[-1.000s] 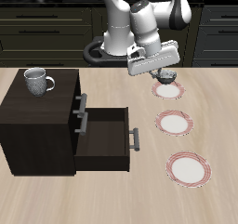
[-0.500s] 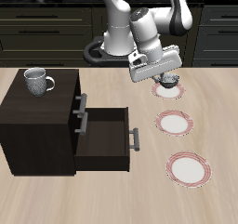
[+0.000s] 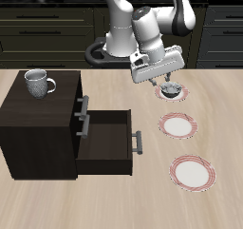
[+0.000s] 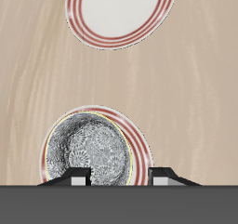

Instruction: Place the bowl on the nearest plate relative to the robot

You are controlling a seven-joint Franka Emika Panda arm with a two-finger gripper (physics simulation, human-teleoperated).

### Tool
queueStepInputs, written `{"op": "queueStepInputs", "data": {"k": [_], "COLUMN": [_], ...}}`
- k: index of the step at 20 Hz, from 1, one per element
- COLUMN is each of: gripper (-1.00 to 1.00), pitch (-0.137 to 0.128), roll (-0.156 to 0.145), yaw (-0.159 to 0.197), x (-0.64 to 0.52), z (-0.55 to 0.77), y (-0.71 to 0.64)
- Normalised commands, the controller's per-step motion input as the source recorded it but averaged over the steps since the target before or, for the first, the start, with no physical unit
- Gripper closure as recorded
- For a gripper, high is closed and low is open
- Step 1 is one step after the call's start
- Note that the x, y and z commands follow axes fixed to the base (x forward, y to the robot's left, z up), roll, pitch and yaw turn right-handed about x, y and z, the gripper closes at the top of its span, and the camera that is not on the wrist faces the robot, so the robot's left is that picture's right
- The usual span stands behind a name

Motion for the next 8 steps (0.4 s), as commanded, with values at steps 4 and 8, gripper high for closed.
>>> {"op": "queueStepInputs", "data": {"k": [4, 8], "gripper": [-1.00, -1.00], "pitch": [-0.011, -0.010], "roll": [0.001, 0.000], "yaw": [0.006, -0.008], "x": [0.02, -0.01], "z": [0.03, 0.12], "y": [-0.05, -0.02]}}
